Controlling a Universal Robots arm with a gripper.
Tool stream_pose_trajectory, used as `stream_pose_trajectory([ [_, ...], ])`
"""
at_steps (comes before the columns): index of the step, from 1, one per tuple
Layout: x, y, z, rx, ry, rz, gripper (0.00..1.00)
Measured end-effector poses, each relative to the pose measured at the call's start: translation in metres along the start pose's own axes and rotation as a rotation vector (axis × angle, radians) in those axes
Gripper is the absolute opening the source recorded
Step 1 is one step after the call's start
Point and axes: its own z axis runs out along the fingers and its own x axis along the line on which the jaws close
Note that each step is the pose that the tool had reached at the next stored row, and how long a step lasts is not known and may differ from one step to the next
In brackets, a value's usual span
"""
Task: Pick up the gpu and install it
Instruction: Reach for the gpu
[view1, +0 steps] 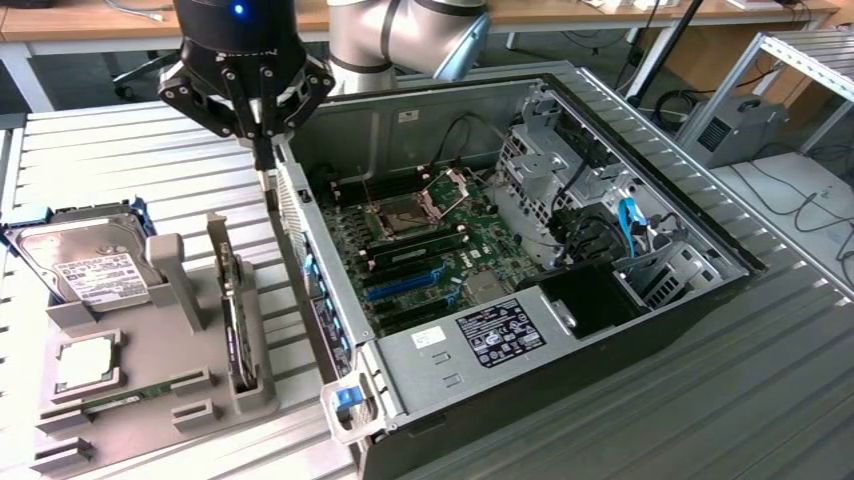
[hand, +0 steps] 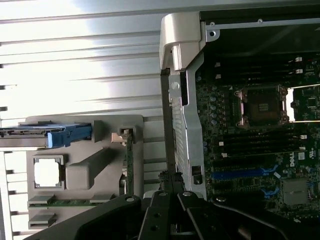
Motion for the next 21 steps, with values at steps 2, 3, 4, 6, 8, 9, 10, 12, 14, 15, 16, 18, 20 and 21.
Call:
stream_pose_trajectory([
  [2, 0.001, -0.0001, 0.0, 0.0, 0.0, 0.0, 0.11],
  [3, 0.002, -0.0001, -0.0001, 0.0001, 0.0, 0.0, 0.11],
  [4, 0.003, -0.0002, -0.0001, 0.0001, 0.0, 0.0, 0.11],
  [6, 0.005, -0.0004, -0.0001, 0.0002, 0.0, 0.0, 0.11],
  [8, 0.006, -0.0005, -0.0001, 0.0003, 0.0, 0.0, 0.11],
  [9, 0.007, -0.0005, -0.0001, 0.0003, -0.0001, 0.0, 0.11],
  [10, 0.008, -0.0006, -0.0002, 0.0003, 0.0, 0.0, 0.11],
  [12, 0.01, -0.0007, -0.0002, 0.0005, 0.0, 0.0, 0.11],
  [14, 0.011, -0.0008, -0.0002, 0.0004, -0.0001, 0.0, 0.11],
  [15, 0.012, -0.0009, -0.0003, 0.0005, 0.0, 0.0, 0.11],
  [16, 0.013, -0.001, -0.0003, 0.0005, 0.0, 0.0, 0.11],
  [18, 0.015, -0.0011, -0.0003, 0.0005, 0.0, 0.0, 0.11],
  [20, 0.016, -0.0012, -0.0004, 0.0005, 0.0, 0.0, 0.11],
  [21, 0.017, -0.0013, -0.0004, 0.0005, 0.0, 0.0, 0.11],
])
